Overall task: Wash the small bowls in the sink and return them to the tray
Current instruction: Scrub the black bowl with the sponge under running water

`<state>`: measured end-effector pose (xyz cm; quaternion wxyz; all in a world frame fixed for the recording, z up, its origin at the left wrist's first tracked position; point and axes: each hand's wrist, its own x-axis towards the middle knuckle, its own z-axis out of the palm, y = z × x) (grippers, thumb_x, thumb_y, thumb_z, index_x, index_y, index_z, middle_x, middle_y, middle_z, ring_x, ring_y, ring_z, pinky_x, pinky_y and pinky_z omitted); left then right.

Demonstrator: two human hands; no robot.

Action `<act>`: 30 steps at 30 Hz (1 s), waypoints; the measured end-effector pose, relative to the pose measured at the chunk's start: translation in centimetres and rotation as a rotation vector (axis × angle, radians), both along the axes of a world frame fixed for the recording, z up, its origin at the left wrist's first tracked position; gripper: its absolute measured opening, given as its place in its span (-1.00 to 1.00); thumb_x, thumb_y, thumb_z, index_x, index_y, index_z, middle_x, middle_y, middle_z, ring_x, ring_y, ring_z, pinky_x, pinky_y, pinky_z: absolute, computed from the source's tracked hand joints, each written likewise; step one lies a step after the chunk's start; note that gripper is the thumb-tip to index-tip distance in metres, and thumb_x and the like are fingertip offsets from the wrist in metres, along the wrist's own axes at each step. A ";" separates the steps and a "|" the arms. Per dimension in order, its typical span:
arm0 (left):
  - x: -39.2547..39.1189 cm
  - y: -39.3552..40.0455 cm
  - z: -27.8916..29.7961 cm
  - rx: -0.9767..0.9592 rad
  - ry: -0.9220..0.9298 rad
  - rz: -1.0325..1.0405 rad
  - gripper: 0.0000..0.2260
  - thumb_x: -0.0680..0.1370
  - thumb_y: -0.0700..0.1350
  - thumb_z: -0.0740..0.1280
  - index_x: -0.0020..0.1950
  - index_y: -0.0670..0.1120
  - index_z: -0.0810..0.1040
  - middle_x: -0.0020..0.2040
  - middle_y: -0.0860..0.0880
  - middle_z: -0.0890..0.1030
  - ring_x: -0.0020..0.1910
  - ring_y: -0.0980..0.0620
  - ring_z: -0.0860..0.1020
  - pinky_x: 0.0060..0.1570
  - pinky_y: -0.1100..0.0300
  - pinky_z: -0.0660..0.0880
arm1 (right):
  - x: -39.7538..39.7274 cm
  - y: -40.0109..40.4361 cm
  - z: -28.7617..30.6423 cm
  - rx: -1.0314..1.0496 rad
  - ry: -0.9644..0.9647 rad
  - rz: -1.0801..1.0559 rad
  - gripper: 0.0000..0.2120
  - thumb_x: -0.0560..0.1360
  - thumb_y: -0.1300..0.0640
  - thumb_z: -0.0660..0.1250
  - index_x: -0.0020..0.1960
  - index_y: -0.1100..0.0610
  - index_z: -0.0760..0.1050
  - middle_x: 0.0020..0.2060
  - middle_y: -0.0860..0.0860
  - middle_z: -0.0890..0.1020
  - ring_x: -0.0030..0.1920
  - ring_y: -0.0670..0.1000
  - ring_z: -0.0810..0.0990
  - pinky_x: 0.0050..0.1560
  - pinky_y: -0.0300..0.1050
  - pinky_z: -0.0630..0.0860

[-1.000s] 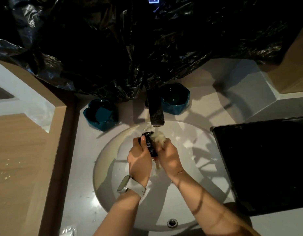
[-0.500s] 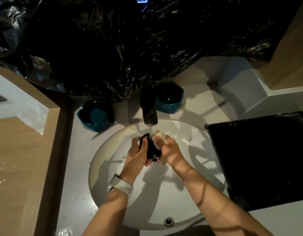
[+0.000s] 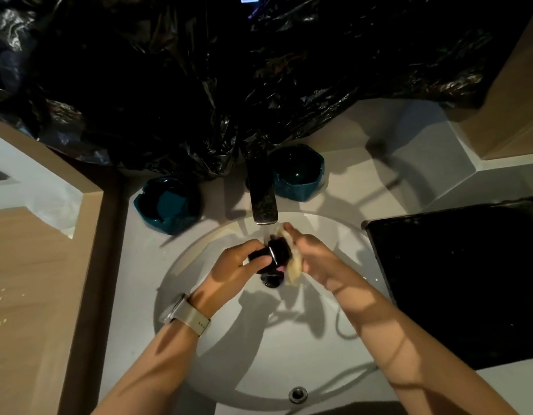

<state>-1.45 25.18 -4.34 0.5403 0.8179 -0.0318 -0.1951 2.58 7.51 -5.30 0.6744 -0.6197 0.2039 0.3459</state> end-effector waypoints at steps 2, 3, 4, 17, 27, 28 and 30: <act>0.2 -0.7 0.2 -0.166 0.126 0.143 -0.87 0.60 -0.24 0.29 -0.15 -0.20 0.47 -0.27 -0.02 0.46 -0.32 0.17 0.41 -0.25 0.40 0.34 | -1.3 0.5 -0.7 -0.150 -0.139 -0.062 -0.61 0.59 -0.16 0.15 0.09 0.13 0.53 -0.26 0.05 0.60 -0.20 0.04 0.59 -0.01 -0.07 0.53; 0.4 -1.1 0.3 -0.219 0.175 0.183 -0.89 0.60 -0.27 0.27 -0.12 -0.25 0.46 -0.26 -0.07 0.45 -0.32 0.16 0.42 -0.24 0.39 0.36 | -2.0 0.9 -0.8 -0.204 -0.220 -0.101 -0.67 0.60 -0.13 0.17 0.06 0.11 0.53 -0.31 -0.02 0.55 -0.25 -0.03 0.54 -0.05 -0.15 0.49; 0.5 -1.3 0.2 -0.243 0.207 0.198 -0.90 0.61 -0.29 0.25 -0.10 -0.27 0.46 -0.25 -0.11 0.46 -0.31 0.14 0.43 -0.21 0.37 0.38 | -2.7 1.5 -0.6 -0.232 -0.321 -0.115 -0.70 0.61 -0.09 0.17 0.04 0.12 0.52 -0.31 -0.05 0.53 -0.25 -0.06 0.51 -0.11 -0.25 0.46; -0.2 -1.4 -1.0 -0.273 0.266 0.526 -0.83 0.64 -0.31 0.17 -0.07 -0.30 0.52 -0.25 -0.18 0.57 -0.33 0.03 0.57 -0.24 0.17 0.55 | -2.2 4.4 -0.5 -0.200 -0.538 0.117 -0.87 0.60 0.09 0.24 0.03 0.13 0.51 -0.18 -0.06 0.59 -0.17 -0.20 0.58 -0.09 -0.32 0.48; -1.1 0.3 0.2 -0.550 0.299 0.568 -0.74 0.66 -0.20 0.17 -0.01 -0.13 0.65 -0.14 -0.05 0.73 -0.10 -0.06 0.66 0.03 0.00 0.55 | -0.2 3.7 0.1 -0.134 -0.296 0.061 -0.79 0.62 0.14 0.21 0.18 0.21 0.48 -0.15 0.01 0.60 -0.15 -0.08 0.58 -0.20 -0.38 0.47; -1.2 0.3 0.1 -0.672 0.329 0.603 -0.73 0.66 -0.20 0.14 0.03 -0.16 0.65 -0.08 -0.10 0.73 -0.07 -0.08 0.68 0.00 -0.01 0.59 | -1.1 3.3 -0.2 -0.129 -0.335 0.013 -0.71 0.61 0.15 0.22 0.31 0.18 0.40 -0.07 0.03 0.60 -0.07 -0.09 0.58 -0.11 -0.40 0.47; -1.1 0.3 -0.4 -0.867 0.427 0.673 -0.72 0.66 -0.20 0.11 0.08 -0.20 0.61 -0.02 -0.12 0.72 -0.04 -0.04 0.70 -0.04 0.06 0.58 | -3.5 2.5 -0.6 -0.235 -0.506 -0.124 -0.52 0.57 0.13 0.30 0.44 0.07 0.25 -0.05 -0.01 0.62 0.00 -0.16 0.58 0.04 -0.43 0.41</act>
